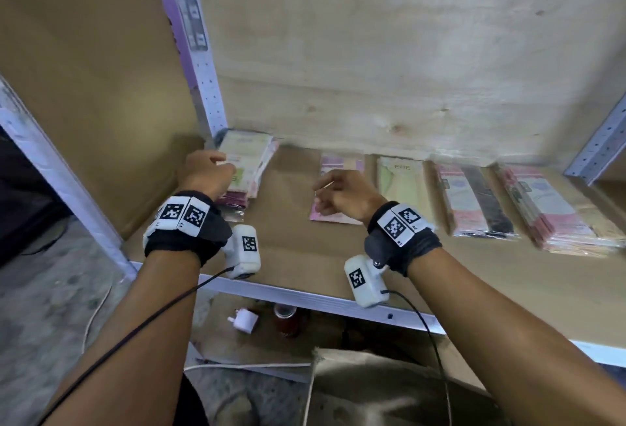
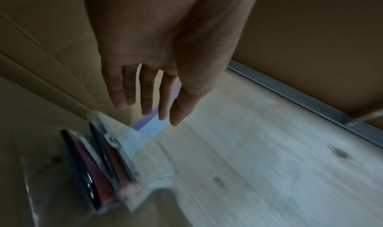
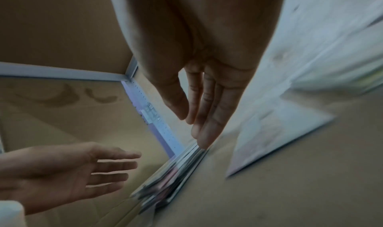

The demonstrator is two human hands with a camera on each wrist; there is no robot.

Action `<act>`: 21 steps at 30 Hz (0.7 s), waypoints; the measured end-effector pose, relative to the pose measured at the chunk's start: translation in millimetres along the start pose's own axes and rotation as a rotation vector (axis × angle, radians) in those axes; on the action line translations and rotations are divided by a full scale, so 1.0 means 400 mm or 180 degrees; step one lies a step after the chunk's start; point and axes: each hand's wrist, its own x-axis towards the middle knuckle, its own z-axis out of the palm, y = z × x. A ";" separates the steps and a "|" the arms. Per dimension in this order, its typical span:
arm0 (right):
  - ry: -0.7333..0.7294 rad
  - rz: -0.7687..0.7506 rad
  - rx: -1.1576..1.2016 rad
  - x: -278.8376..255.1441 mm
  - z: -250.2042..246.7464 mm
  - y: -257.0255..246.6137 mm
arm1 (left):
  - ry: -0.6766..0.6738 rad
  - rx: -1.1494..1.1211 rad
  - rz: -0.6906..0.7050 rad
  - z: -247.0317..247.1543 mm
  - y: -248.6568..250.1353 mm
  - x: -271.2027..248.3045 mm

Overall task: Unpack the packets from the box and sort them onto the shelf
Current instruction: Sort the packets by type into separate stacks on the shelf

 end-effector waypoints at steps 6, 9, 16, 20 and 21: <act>-0.0452 0.0214 0.0428 0.109 0.167 -0.072 | -0.0414 0.0389 -0.0243 -0.061 -0.060 0.031; -0.0316 0.0232 0.0232 0.156 0.224 -0.079 | -0.0625 0.0408 -0.0118 -0.061 -0.077 0.027; 0.0016 0.0259 0.0347 0.187 0.265 -0.061 | -0.0719 0.0599 0.0060 -0.064 -0.066 0.003; 0.0087 0.0310 0.0777 0.164 0.238 -0.048 | -0.0706 0.0558 0.0071 -0.068 -0.065 0.006; 0.0060 0.0332 0.0998 0.154 0.225 -0.044 | -0.0741 0.0551 0.0069 -0.067 -0.068 0.005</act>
